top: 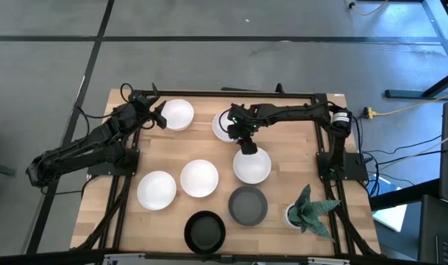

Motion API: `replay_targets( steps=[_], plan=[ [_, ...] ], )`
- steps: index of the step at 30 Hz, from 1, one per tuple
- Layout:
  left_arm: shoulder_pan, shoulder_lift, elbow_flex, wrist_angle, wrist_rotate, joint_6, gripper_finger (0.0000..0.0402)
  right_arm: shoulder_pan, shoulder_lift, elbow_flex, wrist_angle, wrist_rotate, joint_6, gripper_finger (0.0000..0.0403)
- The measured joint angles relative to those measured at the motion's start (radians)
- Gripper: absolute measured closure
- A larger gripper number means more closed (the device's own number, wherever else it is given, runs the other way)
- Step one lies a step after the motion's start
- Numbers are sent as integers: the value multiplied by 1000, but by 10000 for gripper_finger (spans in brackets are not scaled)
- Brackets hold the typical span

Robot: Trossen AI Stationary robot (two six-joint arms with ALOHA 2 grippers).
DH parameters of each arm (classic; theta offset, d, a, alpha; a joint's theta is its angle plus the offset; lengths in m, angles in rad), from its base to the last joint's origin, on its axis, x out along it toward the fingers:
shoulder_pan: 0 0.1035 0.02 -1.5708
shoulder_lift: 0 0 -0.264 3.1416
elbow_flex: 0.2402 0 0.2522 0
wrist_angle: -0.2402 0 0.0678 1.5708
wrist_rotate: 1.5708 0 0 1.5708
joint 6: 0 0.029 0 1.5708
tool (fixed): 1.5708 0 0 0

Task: Nest bowls inside each other
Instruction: Stack the white bowl on the white bowl

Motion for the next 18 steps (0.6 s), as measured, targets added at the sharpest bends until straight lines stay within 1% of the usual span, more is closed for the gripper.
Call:
replay_targets(
  steps=[2,5,11,12,18],
  plan=[
    [0,0,0,0,0,0,250,0,5,0,1,0,0,263],
    [0,0,0,0,0,-1,250,0,6,0,1,0,0,294],
    [0,0,0,0,0,-3,250,0,6,0,6,1,0,380],
    [0,0,0,0,0,-4,250,0,6,0,8,9,2,389],
    [0,0,0,0,0,-4,250,0,6,1,8,111,3,392]
  ],
)
